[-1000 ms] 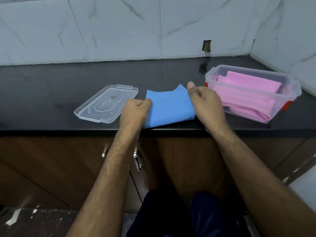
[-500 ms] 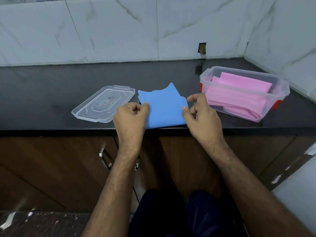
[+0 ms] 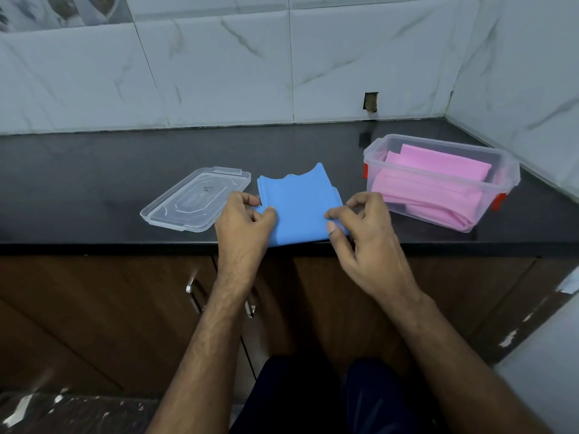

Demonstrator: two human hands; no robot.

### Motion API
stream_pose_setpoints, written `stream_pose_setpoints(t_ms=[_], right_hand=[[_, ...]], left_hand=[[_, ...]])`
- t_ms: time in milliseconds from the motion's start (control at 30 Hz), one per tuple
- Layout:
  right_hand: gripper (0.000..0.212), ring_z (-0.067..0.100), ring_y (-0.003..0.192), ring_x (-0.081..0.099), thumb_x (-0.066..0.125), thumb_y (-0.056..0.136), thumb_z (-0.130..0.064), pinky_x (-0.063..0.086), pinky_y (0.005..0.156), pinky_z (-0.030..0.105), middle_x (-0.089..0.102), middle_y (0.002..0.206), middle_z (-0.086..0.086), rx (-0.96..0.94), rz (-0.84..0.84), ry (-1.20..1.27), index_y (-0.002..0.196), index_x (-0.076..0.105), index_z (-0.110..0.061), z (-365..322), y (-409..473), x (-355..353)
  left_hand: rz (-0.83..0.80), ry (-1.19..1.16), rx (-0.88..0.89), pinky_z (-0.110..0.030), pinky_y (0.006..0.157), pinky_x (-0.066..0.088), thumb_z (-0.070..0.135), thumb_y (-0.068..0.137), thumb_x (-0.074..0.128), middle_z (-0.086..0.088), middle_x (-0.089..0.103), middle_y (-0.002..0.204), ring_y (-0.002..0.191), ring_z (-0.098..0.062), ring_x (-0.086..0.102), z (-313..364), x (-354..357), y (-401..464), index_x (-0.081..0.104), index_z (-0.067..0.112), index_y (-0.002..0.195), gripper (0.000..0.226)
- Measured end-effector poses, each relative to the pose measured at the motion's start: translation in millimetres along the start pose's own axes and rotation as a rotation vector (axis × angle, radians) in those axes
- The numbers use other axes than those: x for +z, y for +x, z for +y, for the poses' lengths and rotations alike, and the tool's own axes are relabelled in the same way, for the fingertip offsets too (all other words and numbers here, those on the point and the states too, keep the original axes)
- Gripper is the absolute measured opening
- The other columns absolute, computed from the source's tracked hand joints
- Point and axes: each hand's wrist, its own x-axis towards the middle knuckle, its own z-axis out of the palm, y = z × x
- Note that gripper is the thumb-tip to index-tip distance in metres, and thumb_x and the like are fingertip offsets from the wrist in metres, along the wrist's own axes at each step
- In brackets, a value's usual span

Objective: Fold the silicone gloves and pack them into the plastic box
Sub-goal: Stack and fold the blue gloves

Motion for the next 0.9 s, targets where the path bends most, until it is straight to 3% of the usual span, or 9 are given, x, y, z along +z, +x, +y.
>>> stream_pose_setpoints(t_ms=[100, 200, 267, 333, 433, 600, 767, 900], right_hand=[[0.042, 0.027, 0.121, 0.046, 0.068, 0.088, -0.050, 0.042, 0.092, 0.043, 0.048, 0.132, 0.009, -0.061, -0.051, -0.261, 0.116, 0.067, -0.019, -10, 2, -2], [0.063, 0.026, 0.132, 0.046, 0.078, 0.077, -0.048, 0.031, 0.098, 0.044, 0.051, 0.144, 0.009, -0.164, -0.165, -0.447, 0.129, 0.061, -0.018, -32, 5, 6], [0.069, 0.023, 0.135, 0.047, 0.074, 0.081, -0.042, 0.029, 0.105, 0.042, 0.049, 0.149, 0.007, -0.251, -0.231, -0.510, 0.140, 0.052, -0.015, -46, 5, 15], [0.060, 0.024, 0.135, 0.048, 0.063, 0.092, -0.035, 0.033, 0.107, 0.041, 0.047, 0.151, 0.007, -0.287, -0.268, -0.527, 0.146, 0.044, -0.015, -52, 8, 23], [0.041, 0.025, 0.123, 0.052, 0.051, 0.101, -0.028, 0.038, 0.097, 0.038, 0.055, 0.139, 0.001, -0.251, -0.320, -0.477, 0.141, 0.044, -0.020, -54, 19, 25], [0.015, 0.022, 0.101, 0.058, 0.055, 0.098, -0.028, 0.037, 0.083, 0.035, 0.066, 0.105, -0.006, -0.234, -0.349, -0.519, 0.113, 0.056, -0.025, -56, 33, 13], [0.013, 0.023, 0.096, 0.060, 0.054, 0.099, -0.033, 0.033, 0.076, 0.035, 0.068, 0.095, -0.006, -0.181, -0.301, -0.400, 0.108, 0.060, -0.026, -57, 39, -1], [0.017, 0.025, 0.097, 0.060, 0.052, 0.099, -0.038, 0.032, 0.073, 0.037, 0.067, 0.095, -0.005, -0.127, -0.262, -0.349, 0.108, 0.059, -0.026, -62, 39, -16]], left_hand=[[-0.015, -0.004, 0.003, -0.018, 0.057, 0.039, 0.022, 0.088, 0.067, 0.006, 0.059, 0.061, 0.059, -0.003, 0.053, -1, -2, 1, 0.062, 0.019, 0.096, 0.010], [-0.012, 0.001, -0.003, -0.009, 0.054, 0.039, 0.021, 0.089, 0.065, 0.003, 0.062, 0.064, 0.057, 0.000, 0.052, -1, -3, 2, 0.064, 0.020, 0.093, 0.005], [-0.010, 0.008, -0.015, -0.008, 0.054, 0.039, 0.020, 0.089, 0.064, 0.001, 0.065, 0.066, 0.057, 0.002, 0.052, 1, -3, 3, 0.065, 0.019, 0.092, 0.004], [-0.014, 0.002, -0.019, -0.011, 0.054, 0.039, 0.023, 0.091, 0.064, 0.002, 0.067, 0.067, 0.058, 0.002, 0.054, 1, -3, 3, 0.065, 0.019, 0.091, 0.004], [-0.019, -0.025, -0.023, -0.023, 0.060, 0.039, 0.036, 0.099, 0.060, 0.004, 0.067, 0.068, 0.059, -0.002, 0.054, 0, -4, 1, 0.065, 0.021, 0.085, 0.021], [0.048, -0.197, -0.055, -0.029, 0.069, 0.048, 0.056, 0.101, 0.048, 0.007, 0.070, 0.074, 0.071, -0.009, 0.062, -3, -6, -20, 0.072, 0.024, 0.085, 0.044], [0.069, -0.331, -0.010, -0.038, 0.072, 0.049, 0.058, 0.102, 0.044, -0.006, 0.070, 0.083, 0.076, -0.010, 0.061, 0, 0, -49, 0.069, 0.019, 0.088, 0.049], [0.159, -0.401, 0.073, -0.023, 0.084, 0.050, 0.051, 0.099, 0.054, -0.002, 0.067, 0.111, 0.097, -0.005, 0.063, 8, 2, -67, 0.066, 0.023, 0.105, 0.031]])
